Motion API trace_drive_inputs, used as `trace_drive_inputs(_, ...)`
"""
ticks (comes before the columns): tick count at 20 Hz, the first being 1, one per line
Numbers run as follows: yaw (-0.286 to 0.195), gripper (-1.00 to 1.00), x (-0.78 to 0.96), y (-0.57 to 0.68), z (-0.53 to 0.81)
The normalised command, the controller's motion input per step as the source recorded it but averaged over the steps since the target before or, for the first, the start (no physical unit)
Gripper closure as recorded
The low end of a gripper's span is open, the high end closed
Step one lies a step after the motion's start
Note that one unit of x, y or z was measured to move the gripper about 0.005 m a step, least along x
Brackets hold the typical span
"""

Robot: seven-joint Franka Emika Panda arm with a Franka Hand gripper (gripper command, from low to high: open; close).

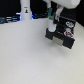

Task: Open the kcup holder, insert the kcup into the holder, and close the kcup holder

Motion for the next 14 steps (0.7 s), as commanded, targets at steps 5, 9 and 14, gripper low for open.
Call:
trace_drive_inputs(5,0.035,1.0,0.06,0.64,0.2)
trace_drive_inputs(9,0.041,1.0,0.03,0.63,0.05)
trace_drive_inputs(14,0.055,1.0,-0.03,0.6,0.02)
